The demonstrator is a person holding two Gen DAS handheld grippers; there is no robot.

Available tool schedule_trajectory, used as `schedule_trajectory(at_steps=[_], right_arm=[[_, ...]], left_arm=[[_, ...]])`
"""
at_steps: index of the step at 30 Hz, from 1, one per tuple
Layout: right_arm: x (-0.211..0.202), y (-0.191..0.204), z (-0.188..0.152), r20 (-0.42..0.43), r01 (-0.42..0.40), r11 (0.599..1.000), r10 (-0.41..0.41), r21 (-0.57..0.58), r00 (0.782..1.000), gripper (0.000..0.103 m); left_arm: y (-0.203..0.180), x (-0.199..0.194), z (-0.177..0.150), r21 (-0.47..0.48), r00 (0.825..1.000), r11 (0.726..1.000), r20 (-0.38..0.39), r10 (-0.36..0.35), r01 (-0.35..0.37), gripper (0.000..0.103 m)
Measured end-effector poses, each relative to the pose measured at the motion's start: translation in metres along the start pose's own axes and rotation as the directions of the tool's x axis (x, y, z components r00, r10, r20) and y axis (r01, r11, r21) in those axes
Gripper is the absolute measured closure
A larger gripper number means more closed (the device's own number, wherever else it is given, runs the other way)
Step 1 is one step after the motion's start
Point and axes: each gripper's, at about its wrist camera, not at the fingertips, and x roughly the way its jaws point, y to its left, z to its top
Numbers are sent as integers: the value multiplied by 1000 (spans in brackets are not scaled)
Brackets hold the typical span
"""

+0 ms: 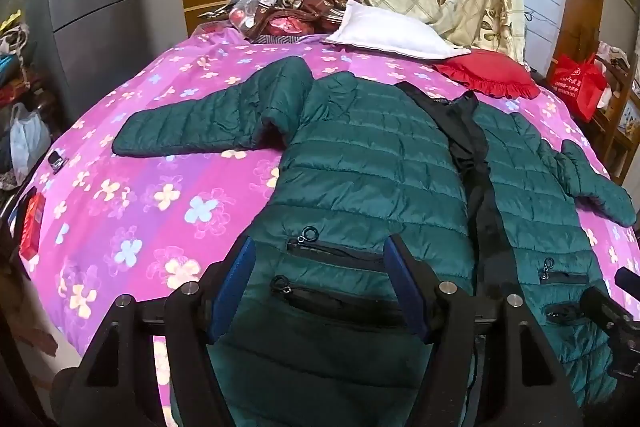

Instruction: Fold large clothes

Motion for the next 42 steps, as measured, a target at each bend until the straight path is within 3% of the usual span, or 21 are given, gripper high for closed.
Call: schedule_trajectory(at_steps=[4, 10, 42], right_arm=[[5, -2, 6, -35, 12, 1000, -12, 9, 999, 0], [12, 2, -6, -8, 26, 1000, -26, 8, 1000, 0], [15, -6, 4, -6, 110, 993, -110, 47, 994, 0]], left_arm=[[-1, 1, 2, 2, 1000, 1000, -4, -2, 2, 62], [-4, 4, 1, 2, 1000, 1000, -4, 1, -1, 62], [-21, 1, -10, 18, 999, 999, -10, -36, 36, 62]])
